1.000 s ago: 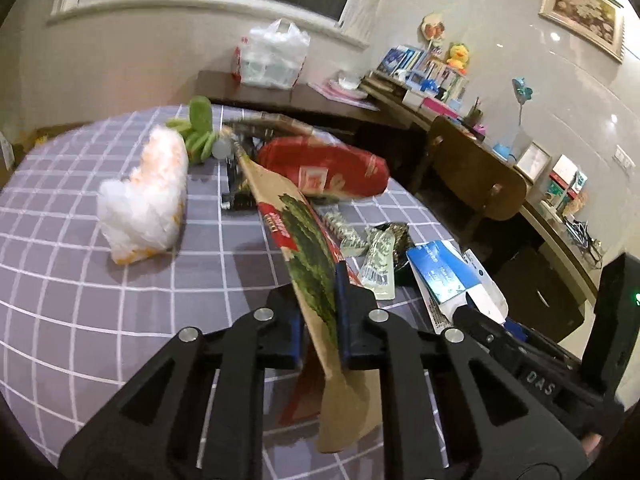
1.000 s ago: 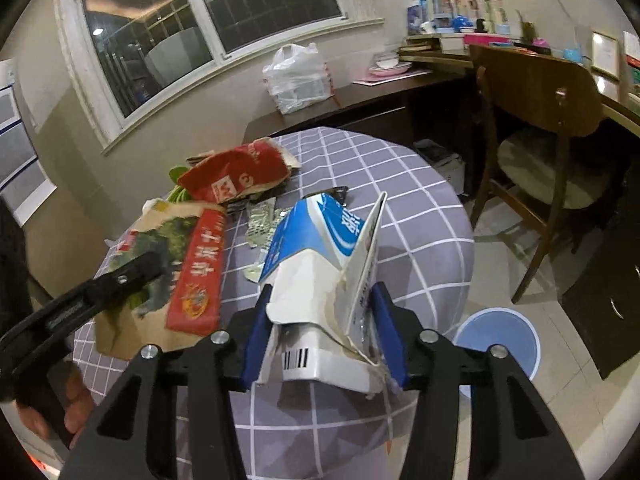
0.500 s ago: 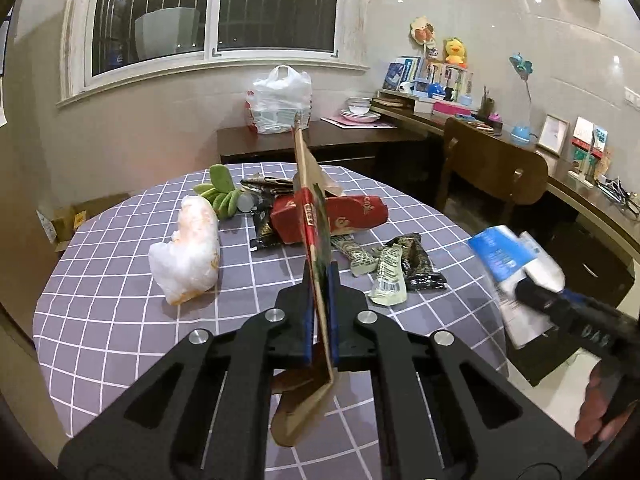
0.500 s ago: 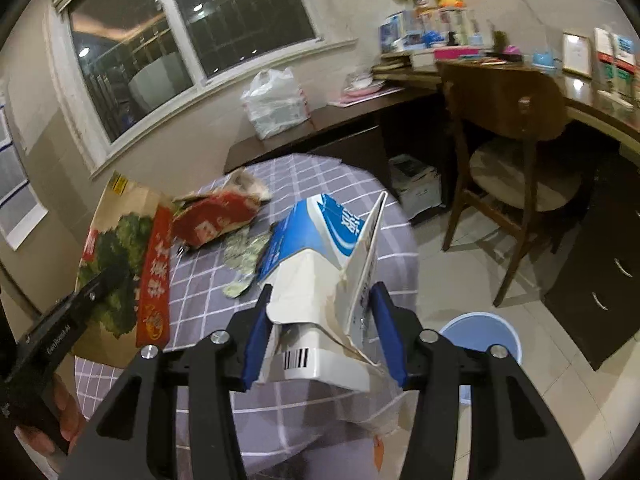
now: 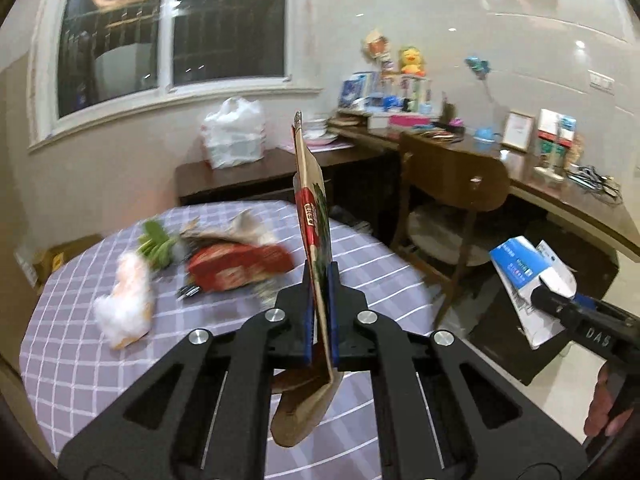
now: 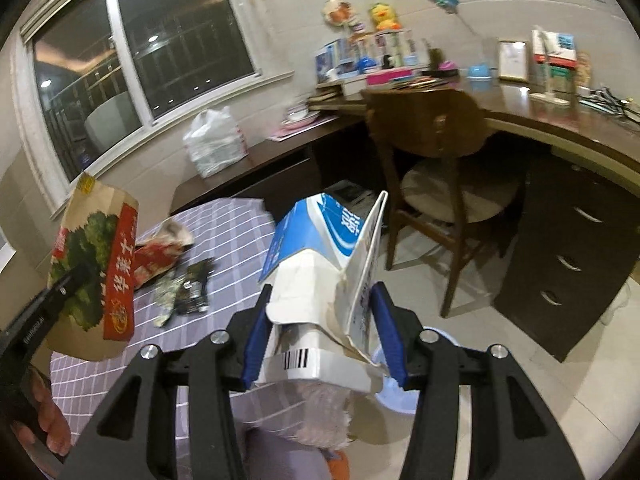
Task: Collect trash
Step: 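Carry both items to the blue wastebasket and open both tools to drop them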
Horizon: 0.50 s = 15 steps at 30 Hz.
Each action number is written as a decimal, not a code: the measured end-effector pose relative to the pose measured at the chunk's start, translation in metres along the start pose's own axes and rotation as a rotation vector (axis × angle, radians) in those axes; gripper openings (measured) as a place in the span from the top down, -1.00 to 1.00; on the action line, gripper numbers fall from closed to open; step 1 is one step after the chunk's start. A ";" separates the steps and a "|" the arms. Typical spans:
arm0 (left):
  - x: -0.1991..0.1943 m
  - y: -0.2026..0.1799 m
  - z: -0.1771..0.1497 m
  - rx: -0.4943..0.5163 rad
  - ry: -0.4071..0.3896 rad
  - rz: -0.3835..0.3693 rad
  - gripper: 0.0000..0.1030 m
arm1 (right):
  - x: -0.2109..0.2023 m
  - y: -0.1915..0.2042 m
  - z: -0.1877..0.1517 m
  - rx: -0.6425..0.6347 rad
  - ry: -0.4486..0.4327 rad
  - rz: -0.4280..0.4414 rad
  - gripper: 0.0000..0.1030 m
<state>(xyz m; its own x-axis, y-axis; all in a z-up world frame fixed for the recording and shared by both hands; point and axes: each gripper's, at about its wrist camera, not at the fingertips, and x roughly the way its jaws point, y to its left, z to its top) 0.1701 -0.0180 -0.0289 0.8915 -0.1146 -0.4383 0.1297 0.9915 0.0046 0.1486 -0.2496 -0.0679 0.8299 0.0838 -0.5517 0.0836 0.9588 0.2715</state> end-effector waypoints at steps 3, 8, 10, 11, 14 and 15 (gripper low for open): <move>0.007 -0.031 0.010 0.034 -0.023 -0.062 0.88 | -0.004 -0.022 0.006 0.014 -0.015 -0.038 0.05; 0.025 -0.079 0.015 0.078 -0.008 -0.142 0.88 | -0.008 -0.059 0.010 0.047 -0.025 -0.098 0.05; 0.034 -0.100 0.014 0.094 0.009 -0.176 0.88 | -0.006 -0.074 0.009 0.062 -0.020 -0.121 0.05; 0.038 -0.109 0.012 0.105 0.017 -0.188 0.88 | -0.005 -0.080 0.008 0.068 -0.016 -0.131 0.05; 0.056 -0.141 0.006 0.165 0.054 -0.231 0.88 | 0.000 -0.103 0.006 0.096 -0.004 -0.162 0.04; 0.062 -0.145 0.004 0.172 0.067 -0.237 0.88 | 0.003 -0.109 0.006 0.104 0.000 -0.168 0.04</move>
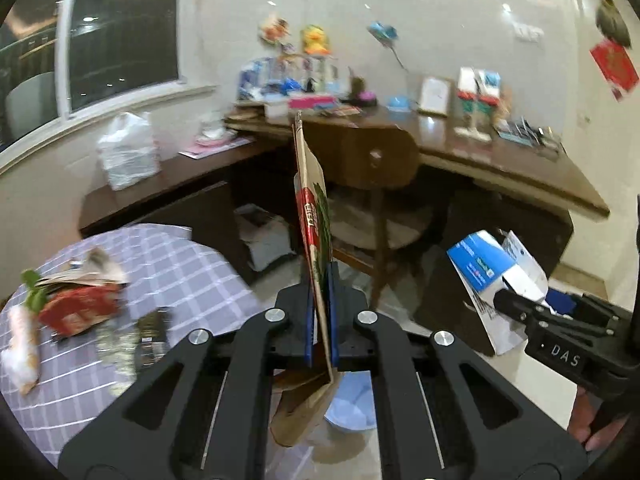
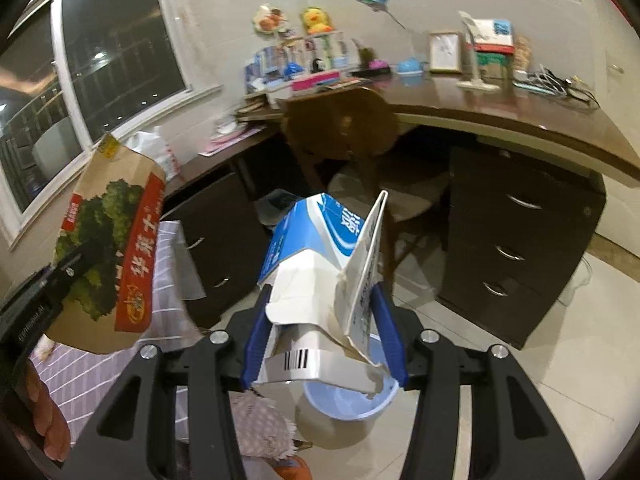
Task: Collect trash
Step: 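Carry both items to the blue wastebasket and open both tools to drop them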
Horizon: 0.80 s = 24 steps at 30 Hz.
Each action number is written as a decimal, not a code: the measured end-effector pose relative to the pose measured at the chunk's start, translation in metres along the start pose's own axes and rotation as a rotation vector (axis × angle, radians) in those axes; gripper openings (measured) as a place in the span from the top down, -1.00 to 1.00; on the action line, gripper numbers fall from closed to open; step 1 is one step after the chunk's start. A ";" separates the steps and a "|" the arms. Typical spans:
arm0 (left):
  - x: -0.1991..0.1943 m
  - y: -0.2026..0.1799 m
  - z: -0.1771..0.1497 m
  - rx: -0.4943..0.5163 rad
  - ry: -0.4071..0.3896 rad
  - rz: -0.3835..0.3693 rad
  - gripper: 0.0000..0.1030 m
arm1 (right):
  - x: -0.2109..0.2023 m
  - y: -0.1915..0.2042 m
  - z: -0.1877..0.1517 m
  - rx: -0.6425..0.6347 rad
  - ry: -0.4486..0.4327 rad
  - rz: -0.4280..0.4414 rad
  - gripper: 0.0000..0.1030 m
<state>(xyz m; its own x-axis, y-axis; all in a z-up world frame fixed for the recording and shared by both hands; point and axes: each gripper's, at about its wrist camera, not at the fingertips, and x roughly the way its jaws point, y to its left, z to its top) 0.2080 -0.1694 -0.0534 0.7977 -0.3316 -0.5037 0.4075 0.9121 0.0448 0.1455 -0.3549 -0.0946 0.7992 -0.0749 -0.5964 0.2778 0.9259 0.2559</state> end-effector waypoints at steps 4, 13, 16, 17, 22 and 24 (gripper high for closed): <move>0.038 -0.024 -0.003 0.038 0.070 -0.038 0.88 | 0.023 -0.024 -0.004 0.038 0.041 -0.035 0.04; 0.109 -0.057 -0.015 0.092 0.209 -0.122 0.76 | 0.073 -0.049 -0.014 0.099 0.133 -0.078 0.04; 0.133 -0.056 -0.022 0.085 0.270 -0.112 0.67 | 0.088 -0.050 -0.016 0.102 0.160 -0.073 0.04; 0.139 -0.055 -0.024 0.083 0.281 -0.101 0.67 | 0.093 -0.050 -0.017 0.099 0.170 -0.075 0.04; 0.156 -0.039 -0.032 0.040 0.335 -0.073 0.59 | 0.117 -0.047 -0.023 0.085 0.225 -0.073 0.03; 0.156 -0.034 -0.032 0.033 0.325 -0.052 0.21 | 0.126 -0.043 -0.024 0.074 0.245 -0.074 0.03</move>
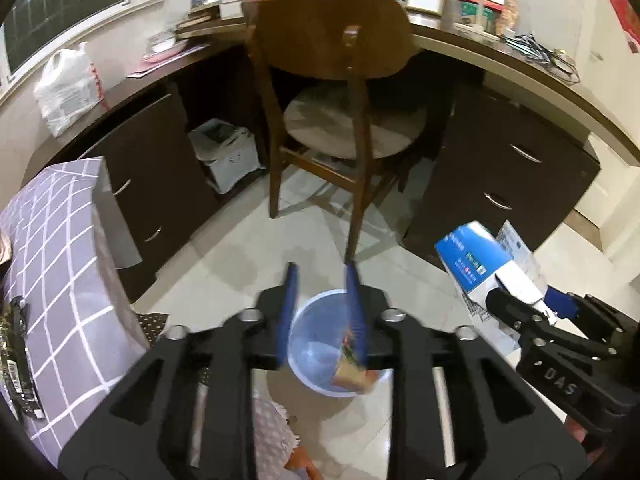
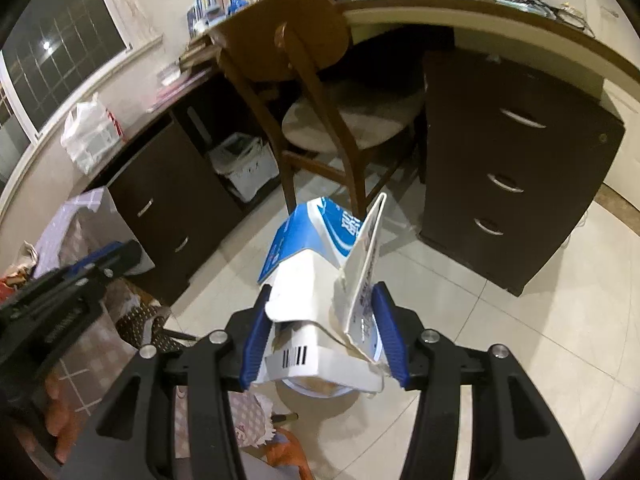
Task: Collect trash
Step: 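Carry both items to the blue wastebasket and open both tools to drop them, then move both tools back over the table toward the remaining trash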
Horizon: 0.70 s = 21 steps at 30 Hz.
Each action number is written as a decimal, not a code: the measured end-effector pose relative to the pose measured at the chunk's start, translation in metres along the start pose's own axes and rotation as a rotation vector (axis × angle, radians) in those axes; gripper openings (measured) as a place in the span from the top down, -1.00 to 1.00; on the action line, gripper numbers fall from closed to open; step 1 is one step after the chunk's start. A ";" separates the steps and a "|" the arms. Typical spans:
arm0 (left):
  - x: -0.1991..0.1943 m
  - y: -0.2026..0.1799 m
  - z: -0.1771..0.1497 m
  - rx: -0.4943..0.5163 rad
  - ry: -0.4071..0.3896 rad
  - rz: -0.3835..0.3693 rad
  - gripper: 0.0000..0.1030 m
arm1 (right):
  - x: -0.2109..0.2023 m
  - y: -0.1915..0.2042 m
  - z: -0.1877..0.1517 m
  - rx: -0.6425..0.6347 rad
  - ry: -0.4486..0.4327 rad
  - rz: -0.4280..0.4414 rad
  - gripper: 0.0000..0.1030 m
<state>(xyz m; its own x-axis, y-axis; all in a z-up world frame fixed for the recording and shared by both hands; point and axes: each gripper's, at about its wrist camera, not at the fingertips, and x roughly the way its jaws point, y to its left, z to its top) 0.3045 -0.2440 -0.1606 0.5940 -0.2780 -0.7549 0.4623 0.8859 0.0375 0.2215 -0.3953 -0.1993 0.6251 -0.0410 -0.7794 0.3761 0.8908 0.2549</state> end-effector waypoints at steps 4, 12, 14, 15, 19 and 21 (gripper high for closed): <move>-0.002 0.007 0.000 -0.007 -0.015 0.020 0.01 | 0.022 0.012 0.005 -0.029 0.027 0.013 0.03; 0.002 0.019 -0.004 -0.029 0.000 0.045 0.00 | 0.041 0.026 0.006 -0.082 0.056 0.055 -0.37; 0.004 0.021 -0.005 -0.039 0.010 0.036 0.00 | 0.041 0.027 0.004 -0.081 0.073 0.055 -0.37; 0.004 0.022 -0.006 -0.043 0.014 0.036 0.00 | 0.040 0.027 0.003 -0.087 0.071 0.049 -0.37; 0.004 0.021 -0.007 -0.035 0.019 0.045 0.00 | 0.032 0.027 -0.001 -0.087 0.075 0.047 -0.37; 0.000 0.020 -0.008 -0.036 0.016 0.039 0.00 | 0.029 0.027 -0.001 -0.089 0.073 0.037 -0.36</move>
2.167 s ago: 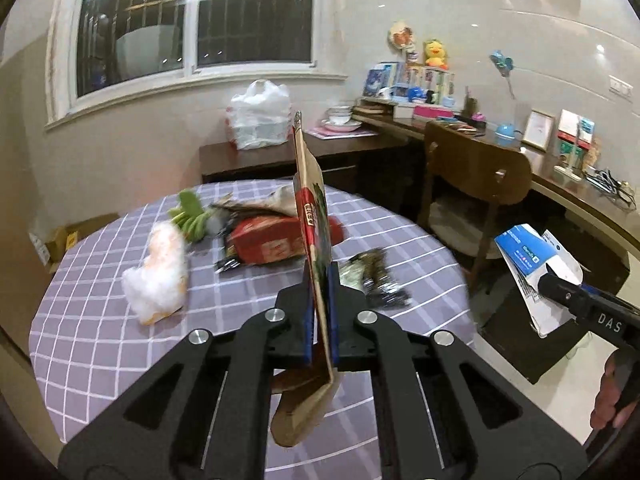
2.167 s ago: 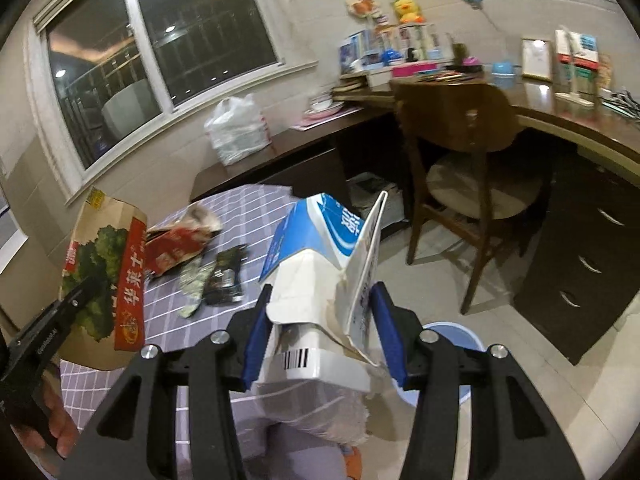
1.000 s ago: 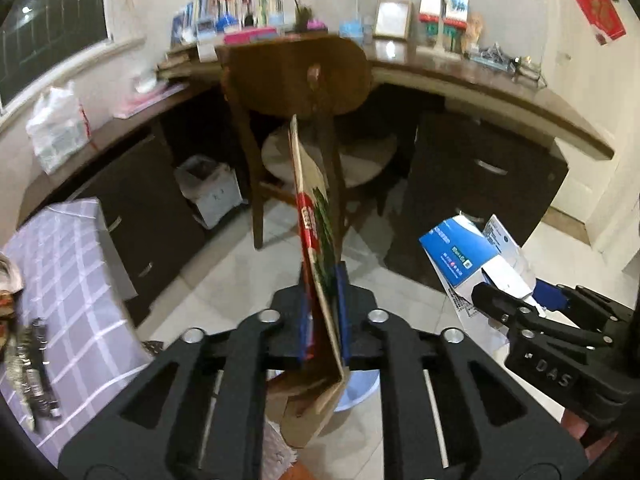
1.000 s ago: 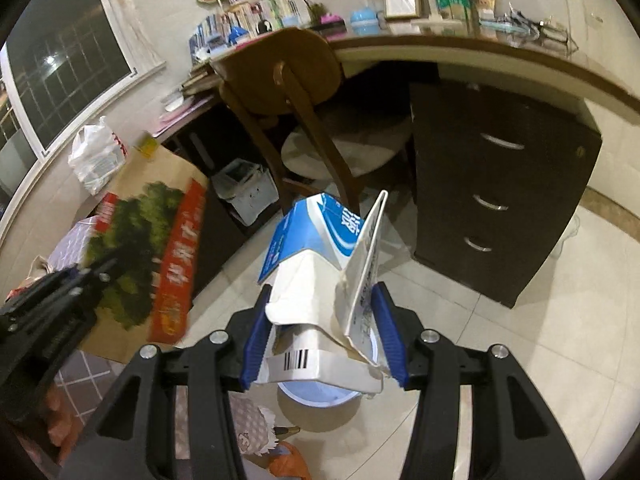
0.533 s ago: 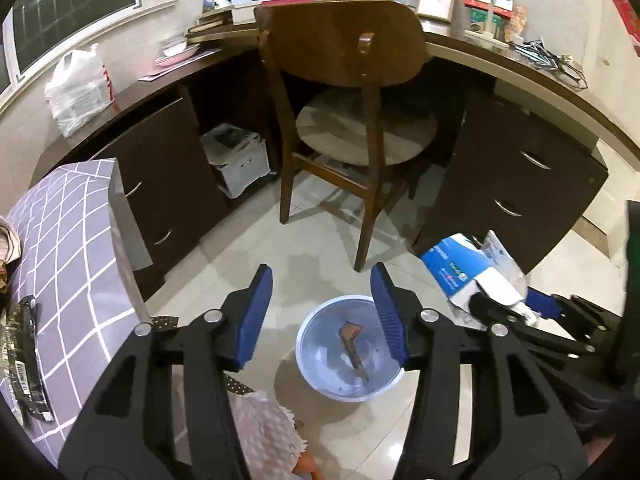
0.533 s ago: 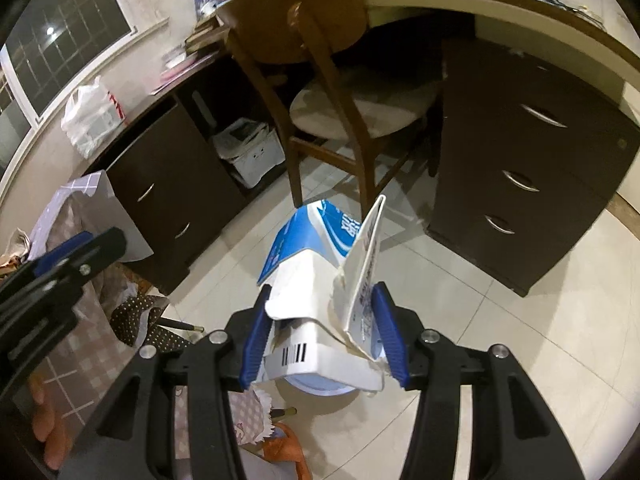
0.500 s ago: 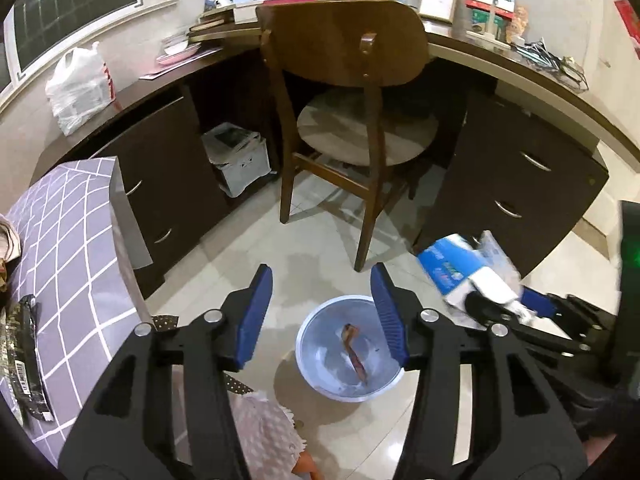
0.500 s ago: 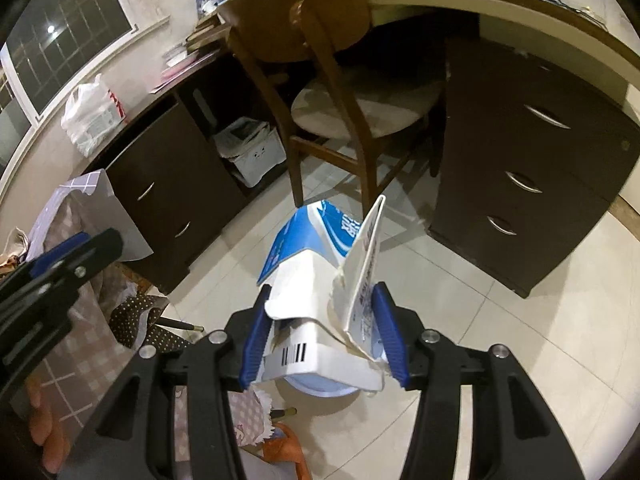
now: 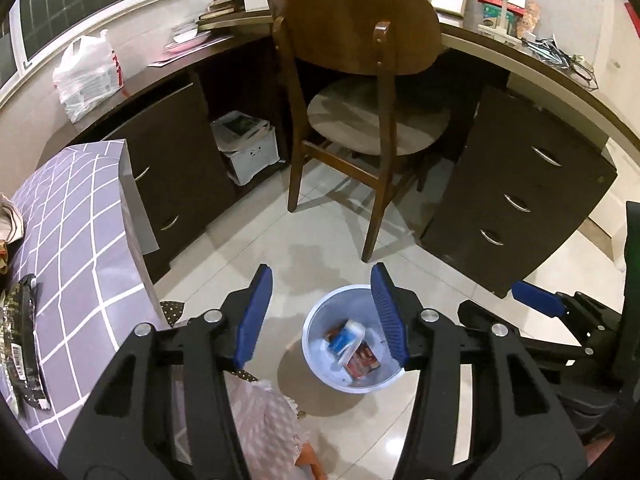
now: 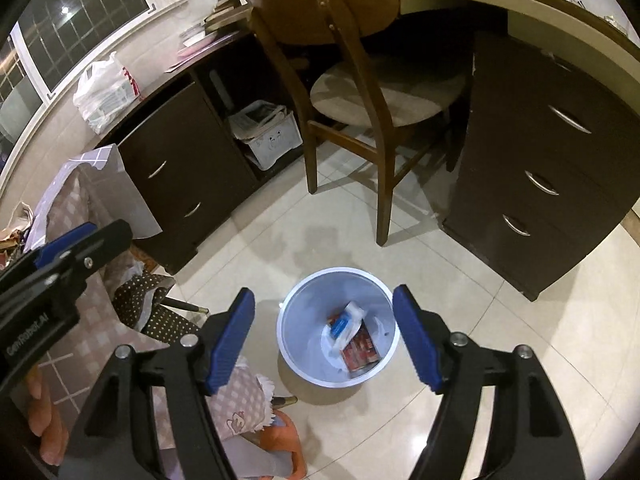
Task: Collect trash
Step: 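Move both tools back over the table toward the remaining trash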
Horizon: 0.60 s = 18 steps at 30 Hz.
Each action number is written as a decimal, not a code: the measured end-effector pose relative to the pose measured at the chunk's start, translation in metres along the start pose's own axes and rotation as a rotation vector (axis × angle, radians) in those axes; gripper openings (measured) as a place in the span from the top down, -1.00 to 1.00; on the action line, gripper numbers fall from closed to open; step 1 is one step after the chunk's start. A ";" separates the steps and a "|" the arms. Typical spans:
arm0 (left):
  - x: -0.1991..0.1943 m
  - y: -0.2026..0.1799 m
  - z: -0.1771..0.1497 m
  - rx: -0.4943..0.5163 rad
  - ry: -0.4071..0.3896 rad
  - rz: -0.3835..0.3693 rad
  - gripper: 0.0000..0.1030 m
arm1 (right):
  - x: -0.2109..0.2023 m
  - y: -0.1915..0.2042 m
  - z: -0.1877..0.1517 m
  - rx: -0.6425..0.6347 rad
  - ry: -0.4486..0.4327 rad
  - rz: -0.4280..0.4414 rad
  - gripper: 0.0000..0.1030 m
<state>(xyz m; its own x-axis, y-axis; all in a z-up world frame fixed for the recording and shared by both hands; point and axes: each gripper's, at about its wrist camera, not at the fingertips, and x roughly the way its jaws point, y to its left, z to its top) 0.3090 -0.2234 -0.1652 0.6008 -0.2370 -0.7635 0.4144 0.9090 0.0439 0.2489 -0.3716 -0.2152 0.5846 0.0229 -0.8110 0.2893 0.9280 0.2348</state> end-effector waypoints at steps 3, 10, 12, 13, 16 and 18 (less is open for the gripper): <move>-0.008 0.000 -0.001 0.005 -0.013 -0.003 0.00 | -0.008 0.003 -0.002 -0.009 -0.001 -0.006 -0.36; -0.039 -0.001 -0.003 0.000 -0.056 -0.014 -0.04 | -0.041 0.012 -0.005 -0.018 -0.045 -0.006 -0.36; -0.050 -0.001 -0.004 -0.002 -0.075 -0.017 -0.07 | -0.055 0.014 -0.005 -0.018 -0.069 -0.002 -0.36; -0.057 0.000 -0.005 -0.004 -0.087 -0.021 -0.08 | -0.060 0.015 -0.005 -0.018 -0.078 -0.003 -0.36; -0.078 0.004 -0.007 -0.011 -0.119 -0.024 -0.10 | -0.080 0.024 -0.007 -0.032 -0.112 0.004 -0.36; -0.090 0.008 -0.009 -0.016 -0.138 -0.019 -0.14 | -0.094 0.034 -0.009 -0.051 -0.139 0.007 -0.36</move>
<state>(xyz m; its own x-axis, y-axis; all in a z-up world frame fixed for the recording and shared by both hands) 0.2522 -0.1922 -0.1020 0.6816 -0.2982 -0.6682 0.4163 0.9090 0.0190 0.1967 -0.3393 -0.1356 0.6870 -0.0190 -0.7265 0.2482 0.9457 0.2100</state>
